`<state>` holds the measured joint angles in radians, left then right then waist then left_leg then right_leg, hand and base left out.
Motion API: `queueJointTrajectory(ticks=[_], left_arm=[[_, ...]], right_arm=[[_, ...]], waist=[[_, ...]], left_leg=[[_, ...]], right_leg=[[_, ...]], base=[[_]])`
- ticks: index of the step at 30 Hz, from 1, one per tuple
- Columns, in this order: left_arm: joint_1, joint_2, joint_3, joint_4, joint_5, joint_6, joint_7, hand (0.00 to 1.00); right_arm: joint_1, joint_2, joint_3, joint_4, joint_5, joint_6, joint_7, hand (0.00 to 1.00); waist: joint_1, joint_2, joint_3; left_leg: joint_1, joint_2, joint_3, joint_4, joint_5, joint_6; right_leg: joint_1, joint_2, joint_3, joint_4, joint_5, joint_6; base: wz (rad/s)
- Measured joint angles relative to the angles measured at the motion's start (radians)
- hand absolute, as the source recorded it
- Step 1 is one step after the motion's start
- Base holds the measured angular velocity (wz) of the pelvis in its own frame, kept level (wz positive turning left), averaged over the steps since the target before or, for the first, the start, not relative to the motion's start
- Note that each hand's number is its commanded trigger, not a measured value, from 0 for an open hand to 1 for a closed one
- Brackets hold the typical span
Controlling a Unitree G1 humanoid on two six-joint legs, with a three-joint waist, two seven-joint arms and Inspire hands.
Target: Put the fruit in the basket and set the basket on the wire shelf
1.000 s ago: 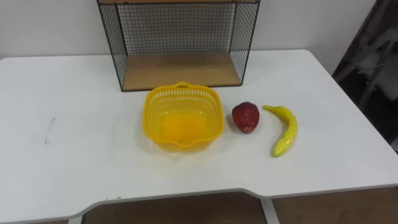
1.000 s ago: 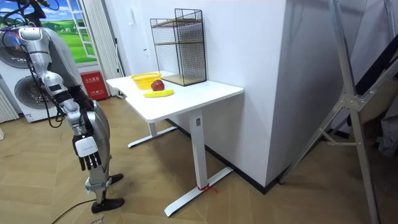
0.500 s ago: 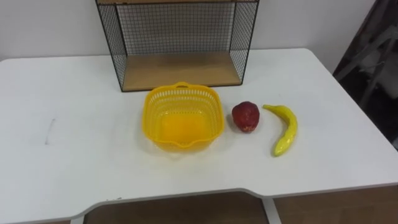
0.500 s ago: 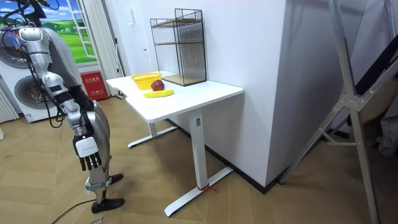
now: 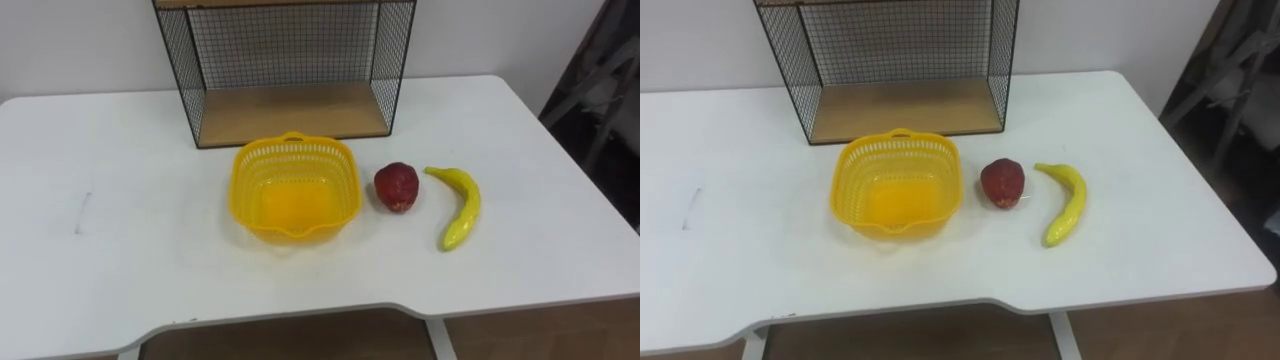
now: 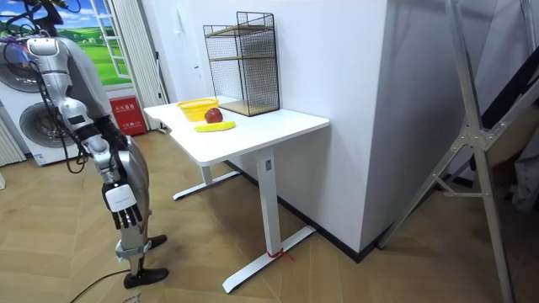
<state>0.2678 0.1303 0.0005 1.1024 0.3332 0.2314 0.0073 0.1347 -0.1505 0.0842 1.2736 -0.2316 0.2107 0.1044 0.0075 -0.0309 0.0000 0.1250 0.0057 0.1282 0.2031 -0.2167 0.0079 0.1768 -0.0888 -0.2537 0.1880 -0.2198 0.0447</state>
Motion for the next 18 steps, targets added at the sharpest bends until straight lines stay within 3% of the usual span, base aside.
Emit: queueJointTrajectory(ticks=[2, 7, 14, 18], left_arm=[[-0.002, 0.000, 0.006, 0.000, -0.006, -0.004, 0.000, 0.00], [-0.021, 0.005, 0.025, 0.000, -0.047, -0.038, 0.000, 0.00], [-0.030, 0.013, 0.037, 0.020, -0.064, -0.053, 0.000, 0.00], [-0.016, 0.009, 0.039, 0.017, -0.066, -0.058, 0.003, 0.00]], right_arm=[[0.000, 0.000, 0.003, -0.001, -0.001, 0.000, 0.002, 0.00], [0.000, 0.000, -0.012, -0.003, 0.001, 0.006, -0.002, 0.00], [-0.016, -0.010, -0.028, 0.006, 0.107, -0.010, -0.036, 0.00], [0.017, -0.012, -0.038, 0.010, 0.297, -0.008, -0.100, 0.00]], waist=[[0.000, -0.003, 0.0000], [-0.004, -0.010, 0.0045], [0.017, -0.012, 0.0069], [0.020, -0.013, 0.0079]], left_leg=[[-0.004, -0.002, -0.001, 0.007, -0.002, 0.002], [-0.072, -0.007, -0.043, 0.126, -0.059, 0.012], [-0.081, -0.002, -0.050, 0.135, -0.061, 0.011], [-0.082, 0.001, -0.065, 0.141, -0.064, 0.005]], right_leg=[[-0.005, -0.005, -0.002, 0.014, -0.006, 0.000], [-0.036, -0.026, -0.036, 0.113, -0.061, 0.012], [-0.035, -0.020, -0.045, 0.098, -0.060, 0.010], [-0.018, -0.014, -0.058, 0.084, -0.061, 0.006]], base=[[0.06], [0.24], [0.05], [0.10]])
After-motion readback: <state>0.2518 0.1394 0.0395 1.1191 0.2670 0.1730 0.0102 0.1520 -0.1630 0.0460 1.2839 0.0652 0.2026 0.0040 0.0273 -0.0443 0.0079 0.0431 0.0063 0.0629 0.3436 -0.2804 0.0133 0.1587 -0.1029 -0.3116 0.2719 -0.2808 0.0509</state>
